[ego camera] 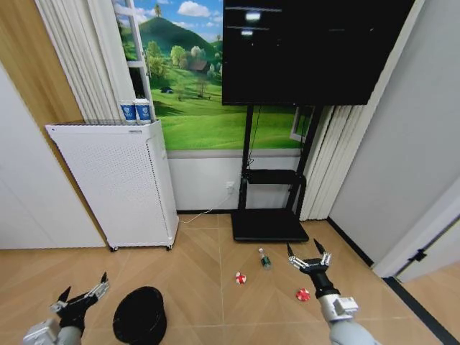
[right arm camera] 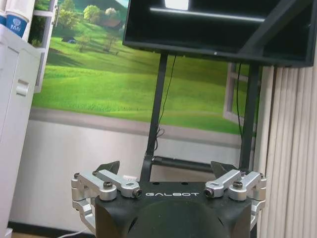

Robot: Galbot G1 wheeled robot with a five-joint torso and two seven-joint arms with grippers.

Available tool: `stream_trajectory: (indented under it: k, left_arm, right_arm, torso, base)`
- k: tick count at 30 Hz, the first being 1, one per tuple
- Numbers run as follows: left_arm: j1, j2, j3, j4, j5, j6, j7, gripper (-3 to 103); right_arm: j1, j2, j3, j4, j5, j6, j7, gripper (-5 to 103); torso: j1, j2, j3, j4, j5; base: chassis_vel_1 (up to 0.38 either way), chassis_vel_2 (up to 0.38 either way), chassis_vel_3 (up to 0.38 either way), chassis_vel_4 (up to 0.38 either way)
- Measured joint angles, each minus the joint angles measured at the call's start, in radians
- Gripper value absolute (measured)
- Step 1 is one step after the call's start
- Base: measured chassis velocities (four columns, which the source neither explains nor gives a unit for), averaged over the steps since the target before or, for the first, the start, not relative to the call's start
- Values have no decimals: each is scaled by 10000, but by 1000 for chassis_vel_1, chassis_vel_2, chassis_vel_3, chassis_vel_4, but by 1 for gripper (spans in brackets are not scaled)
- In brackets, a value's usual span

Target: Pick up the trash bin and place the garbage on the floor into it.

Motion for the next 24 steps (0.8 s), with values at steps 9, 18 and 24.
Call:
stream_trajectory:
  k: [9,18,24]
  left_arm:
    - [139,-269,274,348,497,6,54,100]
    - [213,-721,529,573,1007,-121,165,100]
    - [204,-812,680,703,1124,-143,212,100]
  right_arm:
    - [1209,530,-1696,-1050,-60,320,-13,100]
    - [1719,878,-2474,-1470,-213,521,-40,100]
    - [1731,1028,-2561,-1643,-283,644,-131,100]
  torso:
    - [-191,-481,-289,1,1]
    - [-343,-864,-520,2,0]
    - [-437,-1109,-672,0,1]
  base:
    - [0,0,0,0]
    - [0,0,0,0]
    - [0,0,0,0]
